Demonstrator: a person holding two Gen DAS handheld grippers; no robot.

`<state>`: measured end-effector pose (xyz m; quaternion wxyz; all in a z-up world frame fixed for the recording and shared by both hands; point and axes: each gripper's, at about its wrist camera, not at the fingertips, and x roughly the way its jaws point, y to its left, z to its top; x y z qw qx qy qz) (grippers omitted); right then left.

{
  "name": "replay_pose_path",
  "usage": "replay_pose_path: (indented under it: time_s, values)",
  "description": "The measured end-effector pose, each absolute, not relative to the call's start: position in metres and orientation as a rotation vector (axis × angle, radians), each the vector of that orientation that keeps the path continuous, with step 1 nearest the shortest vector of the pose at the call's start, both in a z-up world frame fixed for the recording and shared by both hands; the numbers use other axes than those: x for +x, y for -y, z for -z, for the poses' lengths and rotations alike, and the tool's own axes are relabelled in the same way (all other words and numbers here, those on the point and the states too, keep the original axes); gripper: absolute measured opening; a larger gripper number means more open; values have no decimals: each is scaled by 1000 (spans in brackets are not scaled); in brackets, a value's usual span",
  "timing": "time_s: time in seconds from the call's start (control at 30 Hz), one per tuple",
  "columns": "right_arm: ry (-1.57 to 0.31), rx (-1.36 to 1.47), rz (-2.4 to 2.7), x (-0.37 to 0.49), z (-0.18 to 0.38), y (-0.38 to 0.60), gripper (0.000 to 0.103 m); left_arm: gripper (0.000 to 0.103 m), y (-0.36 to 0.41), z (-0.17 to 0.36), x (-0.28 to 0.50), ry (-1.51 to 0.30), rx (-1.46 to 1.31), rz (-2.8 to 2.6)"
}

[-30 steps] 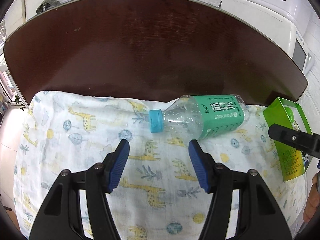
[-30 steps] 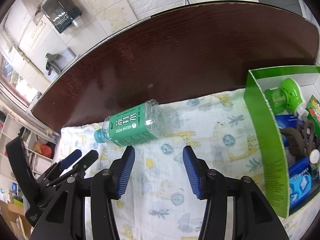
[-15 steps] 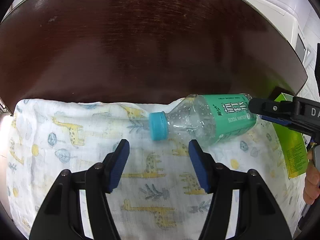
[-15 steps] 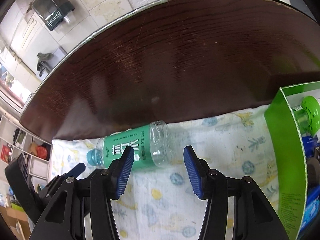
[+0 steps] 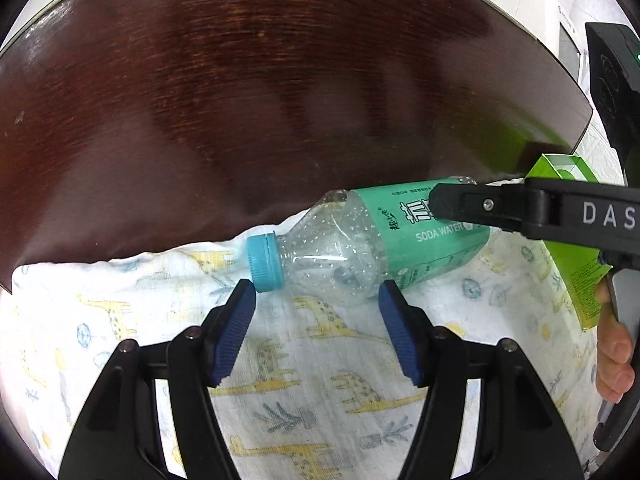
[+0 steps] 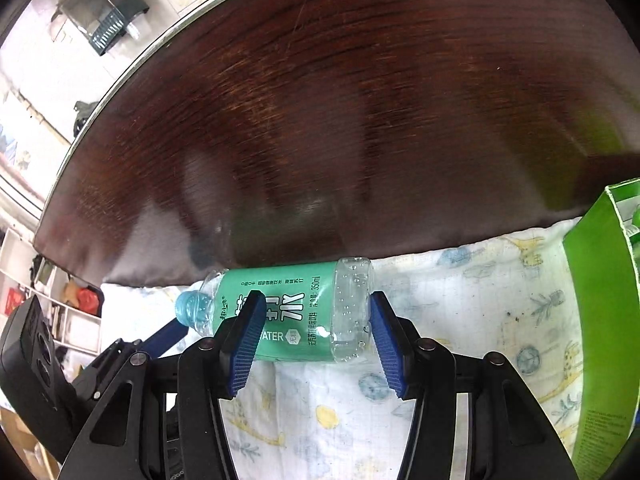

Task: Organize rigid objects
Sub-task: 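Close the right gripper around the soda water bottle's middle and lift it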

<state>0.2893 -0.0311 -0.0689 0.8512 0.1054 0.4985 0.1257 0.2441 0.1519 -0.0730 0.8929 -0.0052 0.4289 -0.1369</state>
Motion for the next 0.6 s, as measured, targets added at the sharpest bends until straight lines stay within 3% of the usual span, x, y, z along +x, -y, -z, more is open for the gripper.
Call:
replay_pose_path:
  time_s: [0.07,0.2,0.47,0.6]
  values:
    - [-1033,192,-268,286,65,28,55,61,-153,72,242,-885,-15,276]
    - [-1016,173,-303,277,56,22,55,47,-151,60,232,-865,-18,285]
    - [-1009,182,-296,263,47,34,55,47,-146,51,217,-866,-29,321]
    - [-1083,215,-294,254,62,50,55,60,-152,54,200,-873,-92,377]
